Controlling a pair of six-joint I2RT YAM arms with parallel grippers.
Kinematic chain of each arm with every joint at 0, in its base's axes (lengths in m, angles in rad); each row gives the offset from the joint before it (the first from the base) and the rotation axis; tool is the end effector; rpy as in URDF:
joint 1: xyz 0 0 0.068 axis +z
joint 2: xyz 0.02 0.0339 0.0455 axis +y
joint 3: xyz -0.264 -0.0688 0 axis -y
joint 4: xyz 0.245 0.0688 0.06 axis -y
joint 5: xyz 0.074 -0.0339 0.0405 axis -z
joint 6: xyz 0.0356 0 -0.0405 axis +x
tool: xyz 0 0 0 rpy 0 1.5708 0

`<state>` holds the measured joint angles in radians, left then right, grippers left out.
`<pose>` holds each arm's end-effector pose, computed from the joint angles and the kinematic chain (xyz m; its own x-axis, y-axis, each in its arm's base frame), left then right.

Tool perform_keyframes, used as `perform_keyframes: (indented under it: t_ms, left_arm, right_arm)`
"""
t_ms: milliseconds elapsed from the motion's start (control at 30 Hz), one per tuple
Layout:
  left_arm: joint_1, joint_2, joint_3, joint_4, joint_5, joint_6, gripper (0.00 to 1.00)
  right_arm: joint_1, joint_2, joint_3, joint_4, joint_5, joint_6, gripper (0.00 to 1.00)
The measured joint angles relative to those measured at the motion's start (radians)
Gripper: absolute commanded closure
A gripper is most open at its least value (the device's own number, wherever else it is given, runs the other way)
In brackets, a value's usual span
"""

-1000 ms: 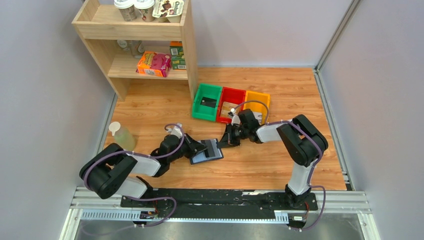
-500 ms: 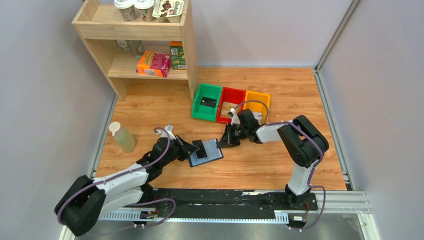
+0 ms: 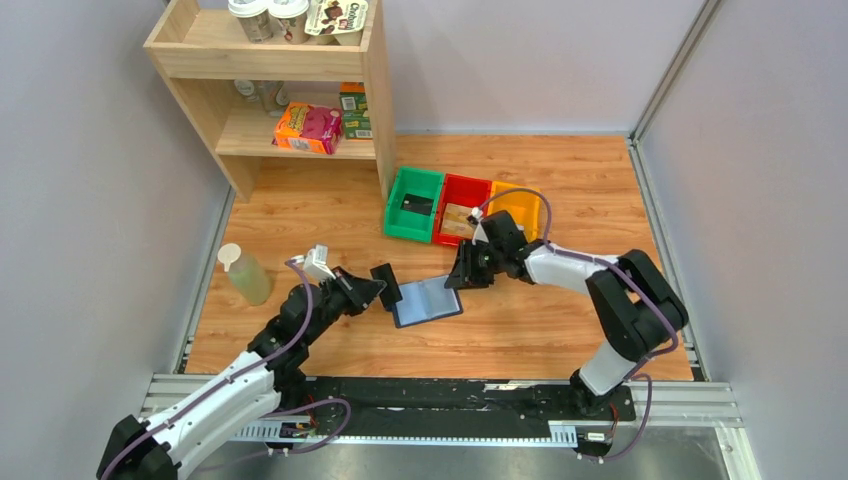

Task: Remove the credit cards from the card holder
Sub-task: Remove the credit card from the card holder, then place the credit card in the storage box.

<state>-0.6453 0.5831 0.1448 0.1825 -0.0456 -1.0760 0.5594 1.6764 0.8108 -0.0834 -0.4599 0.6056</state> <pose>0.1232 -0.0907 0.1815 -0.5937 -0.6535 -0.4696 0.0907 0.5255 -0.8460 0.2578 0.1800 0.1423 -0.9619 -0.0004 -0.2735 -0.1790 0.7572 0.6282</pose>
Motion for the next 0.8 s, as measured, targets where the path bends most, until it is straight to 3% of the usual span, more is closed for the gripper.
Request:
perform_keyframes:
  t_ms: [133, 433, 567, 800]
  left_arm:
    - [0.0, -0.008, 0.049, -0.035, 0.016, 0.166, 1.0]
    - [-0.006, 0.144, 0.452, -0.225, 0.124, 0.646, 1.0]
    - [-0.098, 0.196, 0.526, -0.292, 0.048, 0.884, 1.0]
    - [-0.332, 0.321, 0.557, -0.302, -0.233, 1.274, 1.0]
  right_arm:
    - [0.0, -0.121, 0.042, -0.105, 0.04, -0.051, 0.46]
    - [0.0, -0.386, 0.198, -0.252, 0.04, -0.165, 0.33]
    - [0.003, -0.425, 0.248, -0.302, 0.042, -0.128, 0.23]
    - [0.01, -0.52, 0.256, -0.331, 0.093, 0.092, 0.23]
